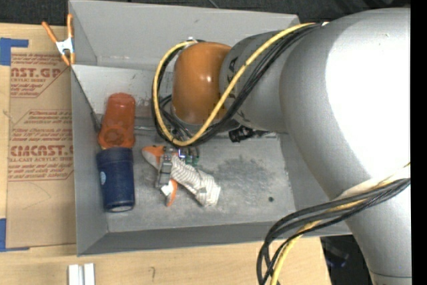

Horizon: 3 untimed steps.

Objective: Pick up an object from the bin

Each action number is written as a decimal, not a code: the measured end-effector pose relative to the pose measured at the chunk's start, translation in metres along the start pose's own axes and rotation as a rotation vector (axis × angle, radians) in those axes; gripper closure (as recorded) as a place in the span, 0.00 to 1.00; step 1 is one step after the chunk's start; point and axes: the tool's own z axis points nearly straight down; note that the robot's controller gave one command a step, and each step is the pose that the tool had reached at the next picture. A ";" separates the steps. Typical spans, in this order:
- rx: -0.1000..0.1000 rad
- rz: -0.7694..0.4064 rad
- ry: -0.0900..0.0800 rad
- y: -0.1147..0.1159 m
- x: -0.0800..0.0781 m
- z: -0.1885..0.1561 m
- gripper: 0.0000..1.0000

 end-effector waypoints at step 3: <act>0.002 0.180 0.007 -0.008 -0.001 0.000 1.00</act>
Offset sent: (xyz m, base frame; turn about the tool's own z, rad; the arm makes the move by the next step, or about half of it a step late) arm 0.0000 0.0000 0.0000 0.0000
